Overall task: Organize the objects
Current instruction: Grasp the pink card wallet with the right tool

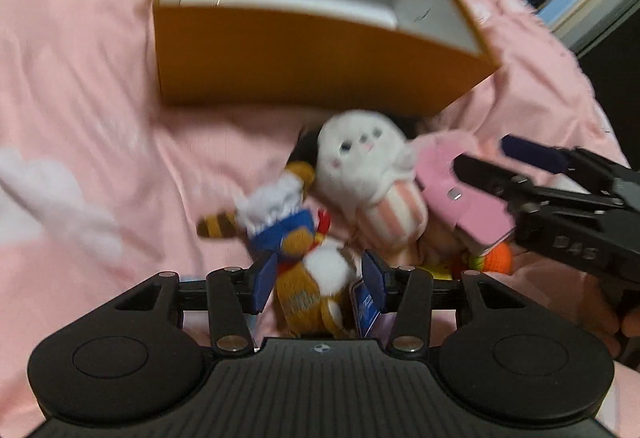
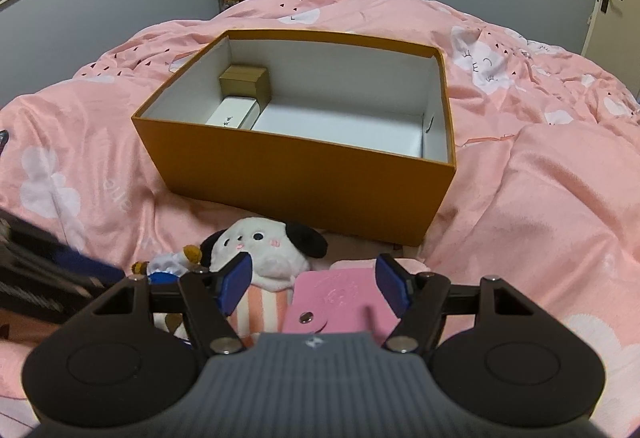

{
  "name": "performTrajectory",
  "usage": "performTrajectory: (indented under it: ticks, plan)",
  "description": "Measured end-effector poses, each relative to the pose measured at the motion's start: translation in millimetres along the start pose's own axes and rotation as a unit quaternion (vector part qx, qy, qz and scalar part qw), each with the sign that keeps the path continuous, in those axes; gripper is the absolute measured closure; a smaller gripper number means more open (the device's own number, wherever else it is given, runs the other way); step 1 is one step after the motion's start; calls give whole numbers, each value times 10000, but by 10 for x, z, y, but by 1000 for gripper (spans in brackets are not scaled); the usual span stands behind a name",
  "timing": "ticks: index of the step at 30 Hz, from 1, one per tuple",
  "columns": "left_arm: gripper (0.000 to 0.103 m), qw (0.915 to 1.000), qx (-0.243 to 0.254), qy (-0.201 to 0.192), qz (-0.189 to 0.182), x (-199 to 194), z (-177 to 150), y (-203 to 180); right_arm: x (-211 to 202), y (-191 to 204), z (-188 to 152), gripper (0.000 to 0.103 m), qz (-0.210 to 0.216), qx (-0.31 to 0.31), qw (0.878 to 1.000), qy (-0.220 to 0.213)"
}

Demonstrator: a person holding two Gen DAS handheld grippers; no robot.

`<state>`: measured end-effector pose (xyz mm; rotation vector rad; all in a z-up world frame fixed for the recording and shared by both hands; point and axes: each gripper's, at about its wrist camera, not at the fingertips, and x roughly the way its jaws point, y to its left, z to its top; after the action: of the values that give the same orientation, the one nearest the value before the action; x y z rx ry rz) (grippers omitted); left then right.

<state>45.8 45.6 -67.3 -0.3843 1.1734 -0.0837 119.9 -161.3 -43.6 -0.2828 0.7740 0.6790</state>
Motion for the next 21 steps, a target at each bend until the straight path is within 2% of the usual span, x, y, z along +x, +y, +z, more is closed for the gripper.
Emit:
performTrajectory:
  ticks: [4, 7, 10, 14, 15, 16, 18, 21]
  plan:
    - [46, 9997, -199, 171, -17, 119, -21, 30, 25, -35, -26, 34, -22, 39, 9999, 94]
    - [39, 9993, -286, 221, 28, 209, -10, 39, 32, -56, -46, 34, -51, 39, 9998, 175]
    - [38, 9995, -208, 192, 104, 220, -14, 7, 16, -85, -40, 34, -131, 37, 9997, 226]
    - [39, 9993, -23, -224, 285, 49, -13, -31, 24, -279, 6, 35, -378, 230, 9977, 509]
    - [39, 9989, 46, -361, 284, -9, -9, -43, 54, -354, 7, 42, -359, 373, 9965, 663]
    - [39, 9984, 105, -472, 276, -58, -3, -49, 94, -425, 3, 50, -273, 532, 9949, 815]
    - [39, 9972, 219, -695, 189, -139, 22, -74, 190, -562, -16, 51, -34, 889, 9899, 1103]
    - [39, 9960, 344, -823, -8, -188, 98, -143, 312, -700, -27, 52, 280, 1243, 9837, 1269]
